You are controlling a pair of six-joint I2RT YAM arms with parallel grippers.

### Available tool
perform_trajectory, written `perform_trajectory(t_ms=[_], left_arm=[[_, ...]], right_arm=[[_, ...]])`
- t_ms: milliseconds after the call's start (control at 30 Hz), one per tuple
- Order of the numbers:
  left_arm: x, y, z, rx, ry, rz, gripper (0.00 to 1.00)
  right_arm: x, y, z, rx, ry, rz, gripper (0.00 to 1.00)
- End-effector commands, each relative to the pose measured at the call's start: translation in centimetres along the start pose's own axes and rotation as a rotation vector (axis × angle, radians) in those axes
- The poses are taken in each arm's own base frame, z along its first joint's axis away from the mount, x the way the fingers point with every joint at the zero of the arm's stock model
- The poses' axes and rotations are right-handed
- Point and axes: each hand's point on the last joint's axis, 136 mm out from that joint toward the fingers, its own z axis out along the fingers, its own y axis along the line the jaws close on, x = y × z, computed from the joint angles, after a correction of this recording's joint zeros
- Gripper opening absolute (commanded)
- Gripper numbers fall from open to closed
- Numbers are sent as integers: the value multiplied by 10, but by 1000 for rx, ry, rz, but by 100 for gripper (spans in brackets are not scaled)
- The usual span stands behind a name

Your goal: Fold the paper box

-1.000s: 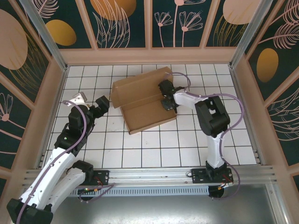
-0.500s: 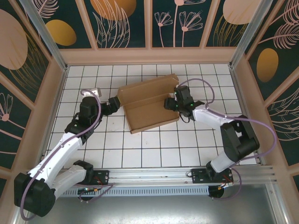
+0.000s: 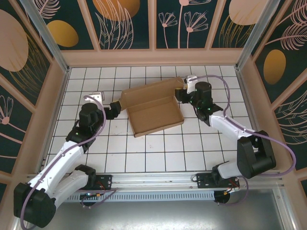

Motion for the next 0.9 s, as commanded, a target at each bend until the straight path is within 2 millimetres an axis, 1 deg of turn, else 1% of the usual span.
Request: perform_trajectory(t_ms=[0, 100, 200, 300, 400, 533, 633, 733, 867], left_arm=[[2, -2, -1, 30, -26, 108, 77], [12, 5, 9, -3, -12, 112, 77], [19, 1, 25, 13, 33, 128, 74], [20, 1, 35, 9, 38, 156, 69], [18, 0, 43, 13, 28, 194, 62], [20, -6, 57, 39, 44, 204, 53], [16, -11, 63, 59, 31, 196, 44], [12, -15, 67, 70, 26, 202, 35], [13, -18, 71, 86, 39, 217, 23]], right_arm=[[-14, -8, 3, -50, -15, -159, 56], [-9, -19, 15, -62, 40, -185, 58], [0, -20, 29, -115, 80, -206, 61], [3, -17, 37, -167, 87, -237, 62], [10, -10, 45, -233, 110, -264, 59], [7, -4, 52, -280, 119, -247, 47], [9, 3, 51, -314, 125, -268, 36], [12, 4, 49, -314, 139, -276, 27], [15, 7, 46, -321, 146, -275, 15]])
